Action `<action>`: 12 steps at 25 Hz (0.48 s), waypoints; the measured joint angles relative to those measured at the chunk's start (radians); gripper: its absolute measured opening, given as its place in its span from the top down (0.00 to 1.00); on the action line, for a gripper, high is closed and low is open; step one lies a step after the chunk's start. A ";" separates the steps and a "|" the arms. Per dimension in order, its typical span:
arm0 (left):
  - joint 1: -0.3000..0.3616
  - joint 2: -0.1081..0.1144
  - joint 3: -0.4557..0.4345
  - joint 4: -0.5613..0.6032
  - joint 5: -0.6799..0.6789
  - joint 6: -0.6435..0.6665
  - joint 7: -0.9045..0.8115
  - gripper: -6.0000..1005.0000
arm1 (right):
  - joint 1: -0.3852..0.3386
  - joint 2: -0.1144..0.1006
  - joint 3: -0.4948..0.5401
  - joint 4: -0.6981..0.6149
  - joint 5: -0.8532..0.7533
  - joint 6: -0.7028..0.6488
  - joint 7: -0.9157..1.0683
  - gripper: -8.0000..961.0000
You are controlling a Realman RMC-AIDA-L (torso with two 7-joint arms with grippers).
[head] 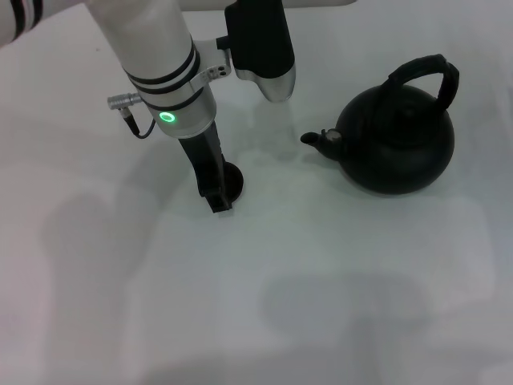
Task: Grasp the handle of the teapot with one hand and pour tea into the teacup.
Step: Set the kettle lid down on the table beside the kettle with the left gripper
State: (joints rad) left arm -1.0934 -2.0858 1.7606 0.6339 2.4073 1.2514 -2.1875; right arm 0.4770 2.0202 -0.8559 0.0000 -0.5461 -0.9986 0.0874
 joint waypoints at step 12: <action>0.002 0.000 0.023 0.009 -0.013 0.008 -0.015 0.30 | -0.002 0.000 0.000 0.000 0.000 0.001 0.000 0.55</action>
State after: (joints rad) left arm -1.0911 -2.0857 1.7841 0.6429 2.3940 1.2596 -2.2022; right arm 0.4749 2.0202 -0.8559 0.0000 -0.5461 -0.9974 0.0874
